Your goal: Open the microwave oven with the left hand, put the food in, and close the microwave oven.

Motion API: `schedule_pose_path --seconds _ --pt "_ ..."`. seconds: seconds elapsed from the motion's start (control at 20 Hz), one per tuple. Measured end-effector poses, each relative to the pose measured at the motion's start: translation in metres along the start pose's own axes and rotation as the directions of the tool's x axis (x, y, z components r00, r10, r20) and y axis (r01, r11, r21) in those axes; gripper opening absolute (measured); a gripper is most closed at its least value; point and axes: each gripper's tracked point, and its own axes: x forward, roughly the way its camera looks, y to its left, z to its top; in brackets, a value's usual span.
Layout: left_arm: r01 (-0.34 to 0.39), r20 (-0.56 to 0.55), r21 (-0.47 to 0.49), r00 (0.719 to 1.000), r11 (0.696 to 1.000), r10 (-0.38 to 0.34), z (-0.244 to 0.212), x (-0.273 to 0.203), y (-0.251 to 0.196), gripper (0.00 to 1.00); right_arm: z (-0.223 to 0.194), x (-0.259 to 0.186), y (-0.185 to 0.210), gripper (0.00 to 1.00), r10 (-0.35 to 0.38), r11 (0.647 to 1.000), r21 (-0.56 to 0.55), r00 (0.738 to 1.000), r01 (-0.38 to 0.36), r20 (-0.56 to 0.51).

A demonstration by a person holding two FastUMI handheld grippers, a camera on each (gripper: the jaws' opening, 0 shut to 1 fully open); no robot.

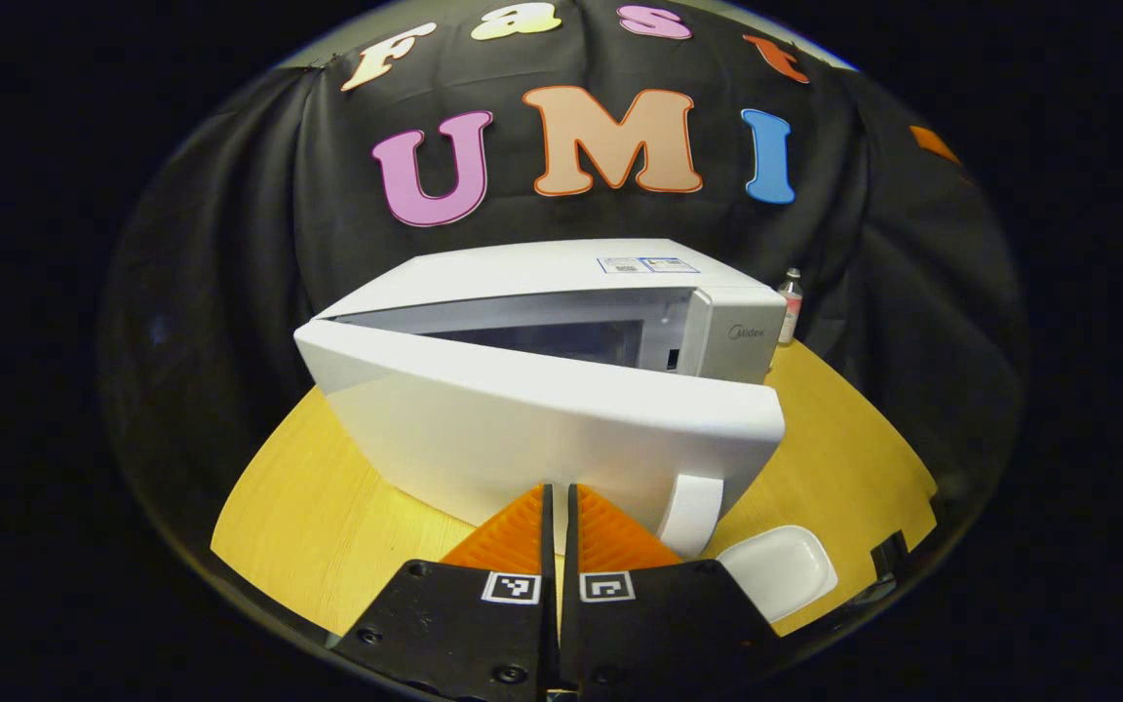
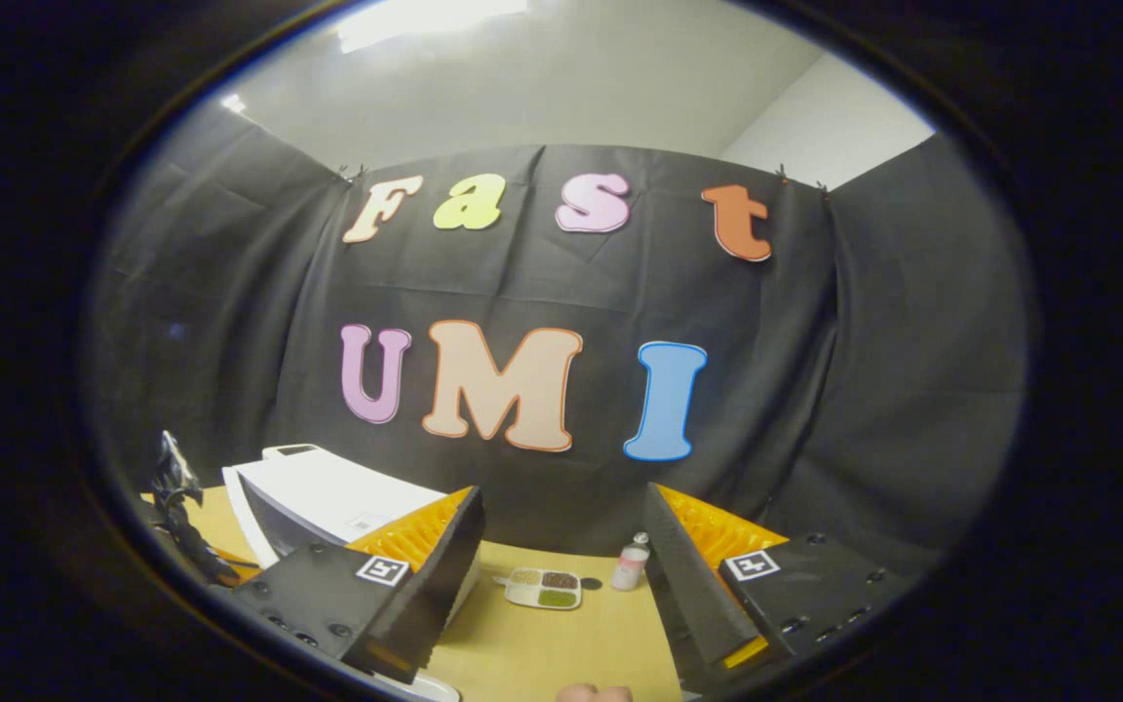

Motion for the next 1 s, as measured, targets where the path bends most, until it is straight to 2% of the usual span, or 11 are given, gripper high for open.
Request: schedule_pose_path --seconds 0.2,0.25,0.35,0.4,0.5,0.6,0.65,0.7,0.8,0.85,1.0 --pt "0.029 0.009 0.017 1.000 0.999 -0.029 0.012 0.018 -0.005 0.01 0.005 -0.011 -0.003 0.96 -0.023 1.000 -0.021 1.000 0.023 -0.001" --pt "0.033 0.012 0.025 0.999 0.999 -0.033 0.016 0.022 -0.006 0.02 0.006 -0.014 -0.003 1.00 -0.029 0.999 -0.020 1.000 0.029 -0.002" --pt "0.047 0.026 0.030 0.999 0.998 -0.048 0.023 0.030 -0.008 0.01 0.007 -0.018 -0.005 0.96 -0.047 0.999 -0.011 0.999 0.047 -0.007" --pt "0.054 0.029 0.028 0.998 0.998 -0.054 0.024 0.034 -0.009 0.00 0.008 -0.020 0.000 1.00 -0.045 0.999 -0.002 0.999 0.045 -0.010" --pt "0.057 0.024 0.024 0.998 0.998 -0.057 0.027 0.042 -0.011 0.00 0.009 -0.023 0.007 0.96 -0.037 0.999 -0.001 0.999 0.037 -0.011" --pt "0.066 0.032 0.022 0.997 0.998 -0.066 0.033 0.049 -0.015 0.01 0.010 -0.026 0.010 0.96 -0.041 0.999 -0.015 0.999 0.040 -0.011" --pt "0.070 0.035 0.023 0.997 0.997 -0.071 0.035 0.051 -0.017 0.02 0.010 -0.027 0.010 1.00 -0.043 0.999 -0.015 0.999 0.043 -0.012" --pt "0.074 0.037 0.026 0.997 0.997 -0.075 0.038 0.053 -0.018 0.00 0.011 -0.029 0.012 0.96 -0.044 0.999 -0.009 0.999 0.044 -0.014" --pt "0.076 0.044 0.022 0.996 0.997 -0.077 0.044 0.057 -0.018 0.00 0.010 -0.030 0.015 1.00 -0.046 0.999 0.004 0.999 0.046 -0.019" --pt "0.076 0.044 0.019 0.996 0.997 -0.077 0.045 0.059 -0.018 0.00 0.009 -0.032 0.014 0.96 -0.048 0.999 0.006 0.999 0.048 -0.021" --pt "0.077 0.049 0.005 0.996 0.997 -0.078 0.053 0.064 -0.020 0.01 0.009 -0.032 0.013 0.96 -0.052 0.999 0.010 0.998 0.053 -0.024"
